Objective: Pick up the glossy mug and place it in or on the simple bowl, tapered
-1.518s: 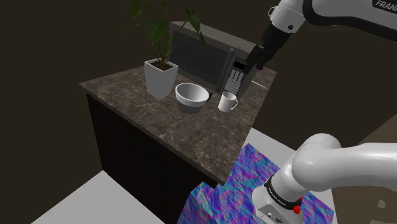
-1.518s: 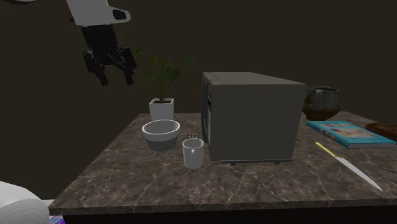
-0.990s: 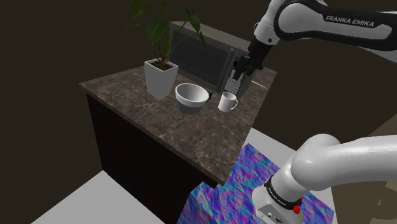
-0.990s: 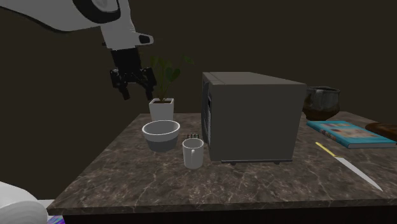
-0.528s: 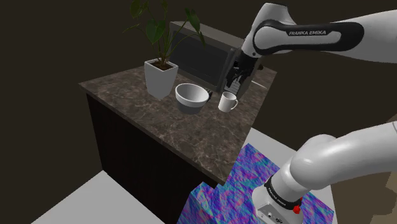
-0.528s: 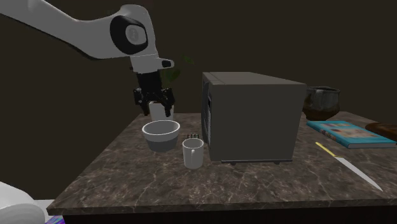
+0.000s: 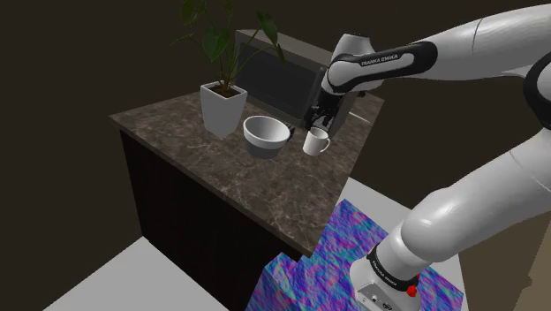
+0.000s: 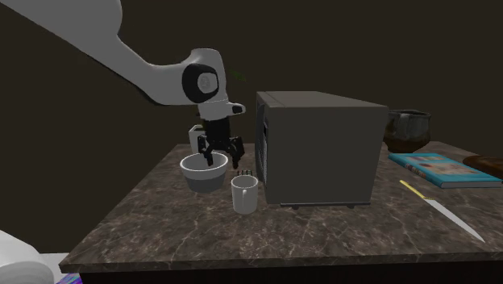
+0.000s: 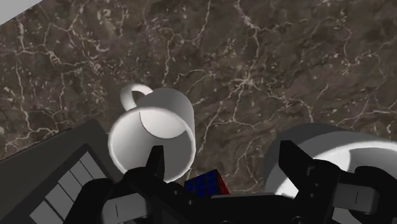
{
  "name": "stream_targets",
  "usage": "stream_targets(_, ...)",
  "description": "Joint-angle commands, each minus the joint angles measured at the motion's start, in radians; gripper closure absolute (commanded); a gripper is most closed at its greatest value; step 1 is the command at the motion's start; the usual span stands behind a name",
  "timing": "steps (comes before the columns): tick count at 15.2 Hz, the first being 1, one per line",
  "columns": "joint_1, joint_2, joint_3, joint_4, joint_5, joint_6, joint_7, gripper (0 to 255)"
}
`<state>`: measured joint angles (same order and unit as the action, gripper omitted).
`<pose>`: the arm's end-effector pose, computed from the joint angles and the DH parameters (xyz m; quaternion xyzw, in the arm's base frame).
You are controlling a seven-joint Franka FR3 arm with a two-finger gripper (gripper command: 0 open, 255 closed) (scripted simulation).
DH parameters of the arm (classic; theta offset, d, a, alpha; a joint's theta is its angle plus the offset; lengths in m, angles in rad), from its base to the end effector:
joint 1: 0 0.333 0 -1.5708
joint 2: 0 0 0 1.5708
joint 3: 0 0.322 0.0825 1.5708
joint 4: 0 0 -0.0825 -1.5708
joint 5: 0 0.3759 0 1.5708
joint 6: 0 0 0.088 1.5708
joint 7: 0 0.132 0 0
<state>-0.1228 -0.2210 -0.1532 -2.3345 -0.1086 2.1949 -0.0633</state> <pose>0.4534 -0.1358 0.4162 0.9960 -0.0750 0.0345 0.0348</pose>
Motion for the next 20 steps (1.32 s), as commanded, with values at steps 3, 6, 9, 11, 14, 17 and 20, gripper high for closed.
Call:
stream_targets(3, -0.016, 0.144, -0.027, 0.048, 0.013, 0.075, -0.017, 0)
stream_targets(6, -0.018, 0.169, -0.029, 0.032, 0.015, 0.116, -0.020, 0)
stream_targets(9, -0.019, 0.196, -0.031, 0.018, 0.019, 0.156, -0.023, 0)
stream_targets(11, -0.020, 0.210, -0.032, 0.011, 0.021, 0.178, -0.024, 0)
stream_targets(14, -0.020, 0.210, -0.032, 0.011, 0.021, 0.178, -0.024, 0)
stream_targets(17, -0.020, 0.210, -0.032, 0.011, 0.021, 0.178, -0.024, 0)
stream_targets(20, -0.020, 0.210, -0.032, 0.011, 0.021, 0.178, -0.024, 255)
